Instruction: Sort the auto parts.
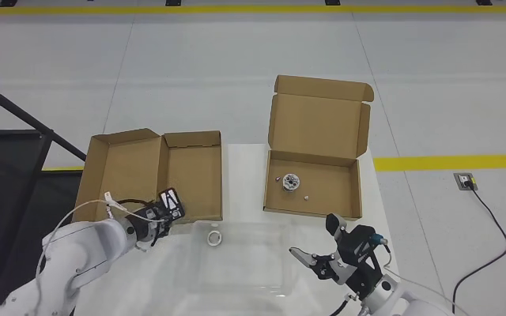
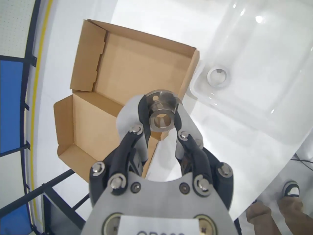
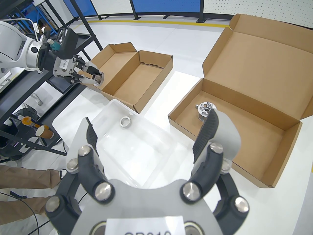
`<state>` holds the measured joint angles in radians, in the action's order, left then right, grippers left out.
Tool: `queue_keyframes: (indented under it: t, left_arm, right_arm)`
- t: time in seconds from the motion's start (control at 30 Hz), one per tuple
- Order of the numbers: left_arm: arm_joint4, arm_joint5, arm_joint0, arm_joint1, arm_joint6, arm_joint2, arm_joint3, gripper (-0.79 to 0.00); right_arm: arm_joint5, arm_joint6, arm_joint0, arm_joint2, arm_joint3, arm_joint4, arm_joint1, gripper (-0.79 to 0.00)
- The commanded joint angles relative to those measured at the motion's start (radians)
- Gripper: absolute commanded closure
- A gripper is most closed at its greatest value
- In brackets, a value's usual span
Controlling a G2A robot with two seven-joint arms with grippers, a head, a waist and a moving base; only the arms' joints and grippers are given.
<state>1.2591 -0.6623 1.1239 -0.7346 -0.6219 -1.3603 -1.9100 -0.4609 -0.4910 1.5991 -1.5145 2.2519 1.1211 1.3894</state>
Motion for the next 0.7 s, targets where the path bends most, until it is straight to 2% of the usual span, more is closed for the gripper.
queue_keyframes:
  t: [0.0,0.27,0.4,0.6,0.67]
  left_arm:
    - [-0.001,-0.001,-0.001,0.000,-0.012,0.002,0.000,0.000]
    - [-0.001,-0.001,-0.001,0.000,-0.012,0.002,0.000,0.000]
    - [0.036,0.045,0.005,-0.005,0.014,0.016,0.017,0.000]
    - [0.042,0.032,-0.085,-0.017,0.097,0.040,0.132,0.000]
    - [0.032,0.009,-0.134,-0.025,0.126,0.067,0.205,0.000]
  right_arm:
    - [0.000,0.000,0.000,0.000,0.000,0.000,0.000,-0.785]
    - [0.000,0.000,0.000,0.000,0.000,0.000,0.000,-0.785]
    - [0.000,0.000,0.000,0.000,0.000,0.000,0.000,-0.785]
    - [0.000,0.000,0.000,0.000,0.000,0.000,0.000,-0.785]
    - [0.000,0.000,0.000,0.000,0.000,0.000,0.000,-0.785]
